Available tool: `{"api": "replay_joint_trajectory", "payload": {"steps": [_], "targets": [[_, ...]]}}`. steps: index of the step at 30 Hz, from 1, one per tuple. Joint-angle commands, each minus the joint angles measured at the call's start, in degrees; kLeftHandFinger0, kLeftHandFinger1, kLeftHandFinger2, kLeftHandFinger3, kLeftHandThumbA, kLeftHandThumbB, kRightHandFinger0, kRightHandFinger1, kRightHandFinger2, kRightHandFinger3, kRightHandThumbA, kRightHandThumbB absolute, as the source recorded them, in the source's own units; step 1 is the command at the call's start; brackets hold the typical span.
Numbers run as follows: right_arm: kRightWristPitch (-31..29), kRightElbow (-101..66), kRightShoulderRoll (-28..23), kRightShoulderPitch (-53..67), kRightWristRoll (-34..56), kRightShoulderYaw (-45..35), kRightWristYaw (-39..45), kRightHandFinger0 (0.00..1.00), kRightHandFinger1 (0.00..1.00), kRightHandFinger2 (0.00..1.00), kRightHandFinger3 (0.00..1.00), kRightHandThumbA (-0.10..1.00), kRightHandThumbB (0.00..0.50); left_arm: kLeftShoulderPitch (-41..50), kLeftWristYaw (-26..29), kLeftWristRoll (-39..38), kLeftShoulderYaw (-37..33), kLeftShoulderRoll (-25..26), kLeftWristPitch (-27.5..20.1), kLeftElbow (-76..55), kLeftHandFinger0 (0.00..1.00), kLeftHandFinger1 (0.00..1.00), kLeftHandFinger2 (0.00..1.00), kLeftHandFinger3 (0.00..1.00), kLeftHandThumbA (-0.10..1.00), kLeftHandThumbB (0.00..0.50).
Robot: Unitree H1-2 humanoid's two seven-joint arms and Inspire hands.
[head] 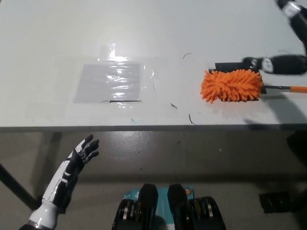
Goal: The robot uses it right hand to pick up an extended orange duster kept in the middle of the desk and presses its handle against the desk to collapse it
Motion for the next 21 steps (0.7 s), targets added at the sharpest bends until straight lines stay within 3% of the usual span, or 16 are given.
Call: {"api": "replay_joint_trajectory", "payload": {"steps": [1,8,10,21], "targets": [[9.0,9.2,-2.9,-11.2,-4.8,6.3,10.4,1.0,1.0,1.0,1.0,0.97,0.379,0.2,-0.6,-0.5,0.3,0.4,-3.3,-1.9,1.0,1.0,1.0,1.0,1.0,0.316],[7.5,19.8,-2.9,-17.4,-6.9,12.3,12.4,1.0,1.0,1.0,1.0,1.0,0.396,0.3,-0.8,-0.8,0.2,0.5,-3.4,-1.9,1.0,1.0,1.0,1.0,1.0,0.313],[4.5,31.8,-0.7,-22.2,-6.4,14.1,13.9,1.0,1.0,1.0,1.0,0.99,0.382,0.9,-0.2,0.5,0.1,0.5,-3.2,-2.2,1.0,1.0,1.0,1.0,1.0,0.322],[-0.5,54.6,4.1,-30.8,-7.9,18.3,14.6,1.0,1.0,1.0,1.0,1.0,0.394,0.7,0.0,0.6,0.4,0.4,-3.5,-2.0,1.0,1.0,1.0,1.0,1.0,0.317]]}}
